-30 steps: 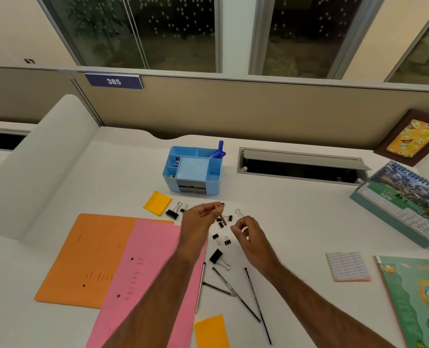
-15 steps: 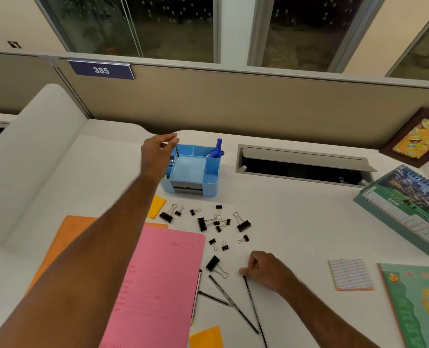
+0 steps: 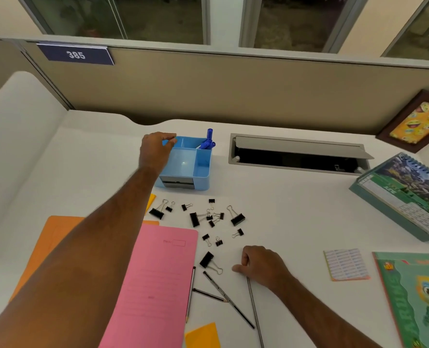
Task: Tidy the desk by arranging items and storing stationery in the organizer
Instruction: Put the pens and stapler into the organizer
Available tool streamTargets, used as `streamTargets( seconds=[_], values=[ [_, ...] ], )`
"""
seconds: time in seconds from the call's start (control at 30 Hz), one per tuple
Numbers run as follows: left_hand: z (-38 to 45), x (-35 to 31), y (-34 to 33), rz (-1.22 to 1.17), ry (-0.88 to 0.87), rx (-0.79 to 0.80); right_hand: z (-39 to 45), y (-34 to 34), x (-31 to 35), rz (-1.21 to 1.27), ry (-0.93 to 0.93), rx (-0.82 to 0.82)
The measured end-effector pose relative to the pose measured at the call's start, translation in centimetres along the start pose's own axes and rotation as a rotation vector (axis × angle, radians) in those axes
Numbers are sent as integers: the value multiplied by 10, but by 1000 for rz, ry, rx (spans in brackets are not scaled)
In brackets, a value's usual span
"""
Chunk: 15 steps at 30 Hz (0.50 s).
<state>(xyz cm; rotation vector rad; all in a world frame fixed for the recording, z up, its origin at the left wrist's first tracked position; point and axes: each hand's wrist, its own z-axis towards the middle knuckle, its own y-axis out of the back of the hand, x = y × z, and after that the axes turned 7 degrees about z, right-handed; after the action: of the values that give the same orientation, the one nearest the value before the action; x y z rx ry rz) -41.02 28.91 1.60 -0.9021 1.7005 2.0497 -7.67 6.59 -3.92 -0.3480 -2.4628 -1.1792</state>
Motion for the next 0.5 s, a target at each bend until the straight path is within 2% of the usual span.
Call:
streamTargets(
  seconds=[0.23,0.5],
  values=[
    [-9,5,-7,247,-22,-2,-1,5,1,-71,-44,81],
    [-37,-6,-2,106,10,-63,-10,1,2,-117,-63,126]
  ],
)
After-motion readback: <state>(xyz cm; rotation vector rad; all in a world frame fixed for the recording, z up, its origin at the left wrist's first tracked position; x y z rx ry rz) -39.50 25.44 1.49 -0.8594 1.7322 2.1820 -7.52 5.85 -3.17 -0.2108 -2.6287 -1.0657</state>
